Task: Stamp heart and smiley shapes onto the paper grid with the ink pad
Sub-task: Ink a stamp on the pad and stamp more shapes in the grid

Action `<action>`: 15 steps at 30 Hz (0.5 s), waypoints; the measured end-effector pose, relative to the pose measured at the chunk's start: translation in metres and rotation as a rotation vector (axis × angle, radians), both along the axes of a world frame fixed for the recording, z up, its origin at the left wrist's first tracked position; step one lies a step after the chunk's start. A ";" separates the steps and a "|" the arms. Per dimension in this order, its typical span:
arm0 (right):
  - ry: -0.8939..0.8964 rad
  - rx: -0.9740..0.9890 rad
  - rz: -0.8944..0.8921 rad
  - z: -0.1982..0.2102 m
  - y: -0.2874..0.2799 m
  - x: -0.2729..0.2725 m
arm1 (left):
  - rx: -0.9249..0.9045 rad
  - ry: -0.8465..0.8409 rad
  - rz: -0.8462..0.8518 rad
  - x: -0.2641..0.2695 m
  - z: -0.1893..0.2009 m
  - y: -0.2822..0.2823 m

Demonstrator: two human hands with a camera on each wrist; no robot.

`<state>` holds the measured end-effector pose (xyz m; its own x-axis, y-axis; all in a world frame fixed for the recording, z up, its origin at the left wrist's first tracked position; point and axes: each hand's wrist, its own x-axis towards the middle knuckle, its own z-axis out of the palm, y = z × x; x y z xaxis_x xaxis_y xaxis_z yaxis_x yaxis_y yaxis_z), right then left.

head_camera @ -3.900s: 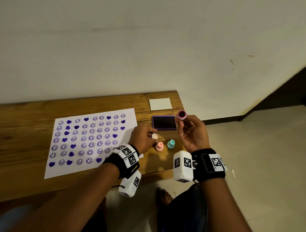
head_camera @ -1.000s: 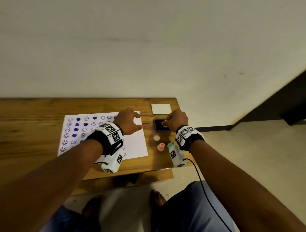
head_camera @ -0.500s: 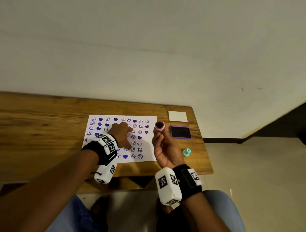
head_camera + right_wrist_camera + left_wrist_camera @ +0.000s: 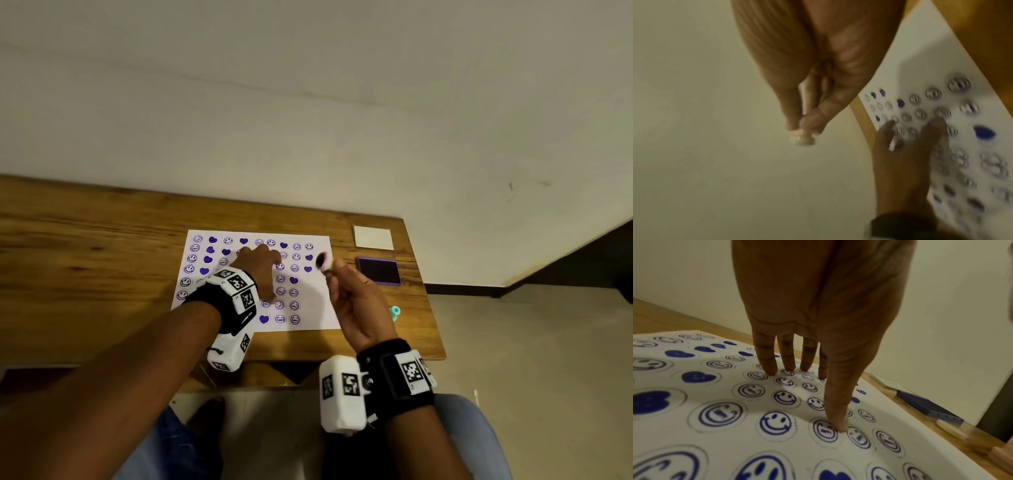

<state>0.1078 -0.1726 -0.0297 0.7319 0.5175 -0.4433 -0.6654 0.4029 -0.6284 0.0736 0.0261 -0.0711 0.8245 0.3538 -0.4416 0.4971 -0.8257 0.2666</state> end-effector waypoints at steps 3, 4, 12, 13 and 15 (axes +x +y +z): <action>-0.516 -0.619 -0.023 -0.015 0.013 0.013 | -0.009 -0.001 0.019 -0.001 0.003 -0.001; -0.635 -0.799 0.012 -0.022 0.018 0.018 | -0.006 0.001 0.018 -0.001 0.004 -0.002; -0.874 -1.237 0.180 -0.039 0.048 0.039 | 0.040 0.025 -0.021 0.002 0.013 -0.009; -0.896 -1.274 0.204 -0.039 0.051 0.040 | 0.043 0.031 -0.025 0.003 0.014 -0.009; -0.928 -1.333 0.234 -0.039 0.053 0.039 | 0.051 0.035 -0.032 0.004 0.015 -0.009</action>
